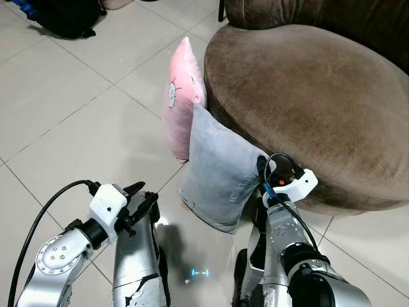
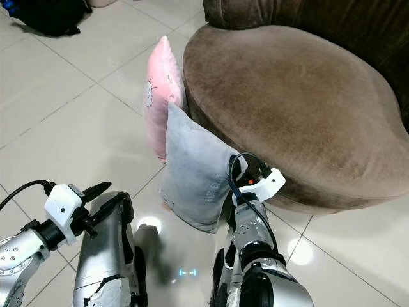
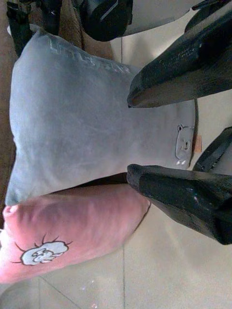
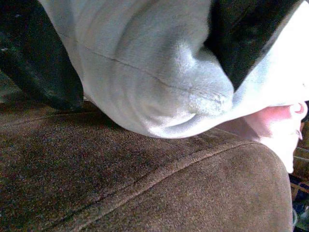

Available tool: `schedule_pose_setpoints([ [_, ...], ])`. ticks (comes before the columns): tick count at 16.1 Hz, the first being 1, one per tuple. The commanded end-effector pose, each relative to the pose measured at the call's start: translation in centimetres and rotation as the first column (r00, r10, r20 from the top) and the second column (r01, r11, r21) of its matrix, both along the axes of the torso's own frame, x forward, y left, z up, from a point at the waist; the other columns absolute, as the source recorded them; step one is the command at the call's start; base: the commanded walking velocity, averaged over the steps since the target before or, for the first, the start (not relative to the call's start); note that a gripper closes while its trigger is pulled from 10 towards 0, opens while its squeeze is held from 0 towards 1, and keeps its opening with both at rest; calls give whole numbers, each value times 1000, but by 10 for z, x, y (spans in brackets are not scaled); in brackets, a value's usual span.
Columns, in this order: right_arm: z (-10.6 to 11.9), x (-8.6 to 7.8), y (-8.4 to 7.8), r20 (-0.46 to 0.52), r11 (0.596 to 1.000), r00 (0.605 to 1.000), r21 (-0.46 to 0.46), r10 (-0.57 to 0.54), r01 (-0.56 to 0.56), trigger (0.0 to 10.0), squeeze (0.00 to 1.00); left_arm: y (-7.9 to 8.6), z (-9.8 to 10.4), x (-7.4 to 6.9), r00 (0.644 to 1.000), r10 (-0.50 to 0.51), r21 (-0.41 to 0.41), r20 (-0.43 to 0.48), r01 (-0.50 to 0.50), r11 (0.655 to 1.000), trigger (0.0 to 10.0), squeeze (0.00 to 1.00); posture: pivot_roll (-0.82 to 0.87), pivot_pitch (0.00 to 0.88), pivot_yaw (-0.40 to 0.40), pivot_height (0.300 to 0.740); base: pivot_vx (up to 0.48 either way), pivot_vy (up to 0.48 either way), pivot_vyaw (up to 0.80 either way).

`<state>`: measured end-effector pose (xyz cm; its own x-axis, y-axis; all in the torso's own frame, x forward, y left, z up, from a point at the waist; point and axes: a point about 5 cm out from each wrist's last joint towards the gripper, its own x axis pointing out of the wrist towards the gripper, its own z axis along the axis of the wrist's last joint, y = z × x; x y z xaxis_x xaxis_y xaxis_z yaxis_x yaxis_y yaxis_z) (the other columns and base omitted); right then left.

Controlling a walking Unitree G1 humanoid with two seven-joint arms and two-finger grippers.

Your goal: Move the pillow to the sofa from floor

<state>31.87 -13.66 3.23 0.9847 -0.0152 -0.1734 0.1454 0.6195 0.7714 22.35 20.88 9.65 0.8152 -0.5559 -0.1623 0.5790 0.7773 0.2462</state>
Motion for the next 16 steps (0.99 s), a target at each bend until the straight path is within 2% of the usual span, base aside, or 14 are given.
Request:
schedule_pose_setpoints([
  [1, -7, -4, -2, -34, 1000, 999, 8, -11, 12, 0, 0, 1, -1, -4, 1000, 6, 6, -10, -6, 1000, 10000, 0, 364, 279, -38, 450, 0, 0, 0],
  [5, -9, -6, -7, -30, 1000, 999, -12, -24, 23, 0, 0, -1, -2, -4, 1000, 4, 3, -11, -4, 1000, 10000, 0, 360, 274, -38, 450, 0, 0, 0],
  [16, -7, -5, -8, -1, 1000, 1000, -11, -14, 14, 0, 0, -2, -10, 2, 1000, -13, -19, -18, 12, 1000, 10000, 0, 343, 254, -40, 450, 0, 0, 0],
])
